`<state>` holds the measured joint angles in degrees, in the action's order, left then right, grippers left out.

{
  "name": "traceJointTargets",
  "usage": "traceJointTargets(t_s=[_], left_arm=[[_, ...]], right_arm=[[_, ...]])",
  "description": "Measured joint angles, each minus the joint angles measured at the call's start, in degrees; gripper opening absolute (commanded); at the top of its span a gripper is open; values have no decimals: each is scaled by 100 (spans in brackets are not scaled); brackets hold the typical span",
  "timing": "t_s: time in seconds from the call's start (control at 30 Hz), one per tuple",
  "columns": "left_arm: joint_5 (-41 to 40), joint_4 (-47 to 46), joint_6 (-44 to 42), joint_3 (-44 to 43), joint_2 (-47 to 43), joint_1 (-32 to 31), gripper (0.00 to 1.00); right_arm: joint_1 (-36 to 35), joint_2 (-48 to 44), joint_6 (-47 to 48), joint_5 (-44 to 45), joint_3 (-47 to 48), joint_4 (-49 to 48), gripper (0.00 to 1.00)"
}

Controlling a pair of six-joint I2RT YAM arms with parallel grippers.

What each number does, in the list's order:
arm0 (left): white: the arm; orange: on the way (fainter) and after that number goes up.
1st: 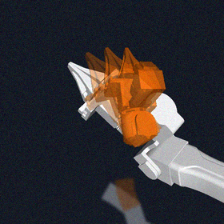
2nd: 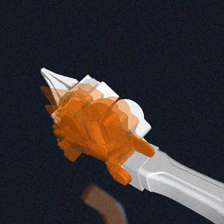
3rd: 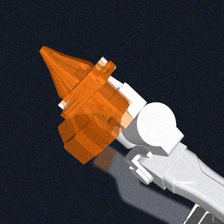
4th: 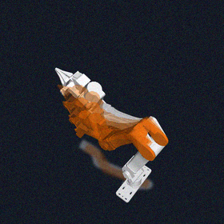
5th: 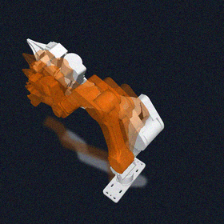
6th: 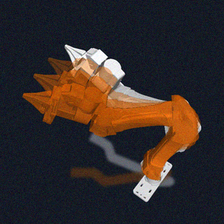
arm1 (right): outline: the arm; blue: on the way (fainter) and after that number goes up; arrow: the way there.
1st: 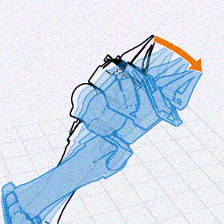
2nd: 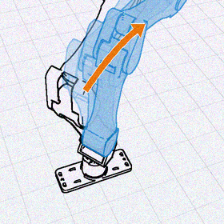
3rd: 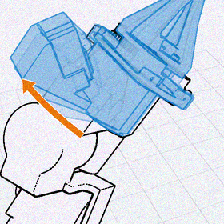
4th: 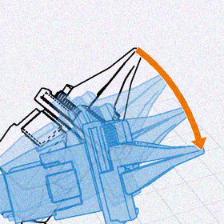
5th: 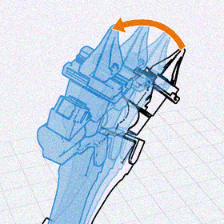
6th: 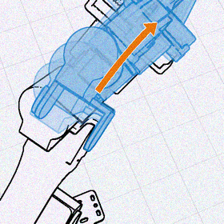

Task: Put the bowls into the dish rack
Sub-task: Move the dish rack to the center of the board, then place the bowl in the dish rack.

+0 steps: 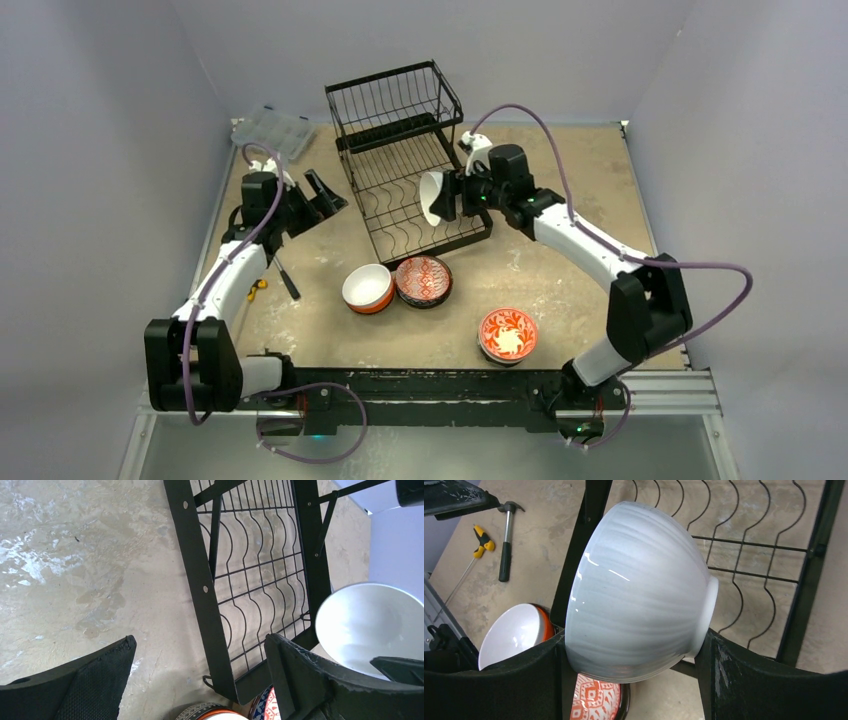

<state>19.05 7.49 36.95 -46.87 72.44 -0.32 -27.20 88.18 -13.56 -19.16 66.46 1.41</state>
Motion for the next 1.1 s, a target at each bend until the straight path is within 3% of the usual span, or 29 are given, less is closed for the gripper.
traceJointTargets(t_s=[0.67,1.1], left_arm=[[-450,671,-918,-391,-22,4,99],[-452,815,-1064,-389,-24,4,97]], right_arm=[[-990,1639,35,1445,1226,-177,0],[-1344,2603,101,2015,2175,-367,0]])
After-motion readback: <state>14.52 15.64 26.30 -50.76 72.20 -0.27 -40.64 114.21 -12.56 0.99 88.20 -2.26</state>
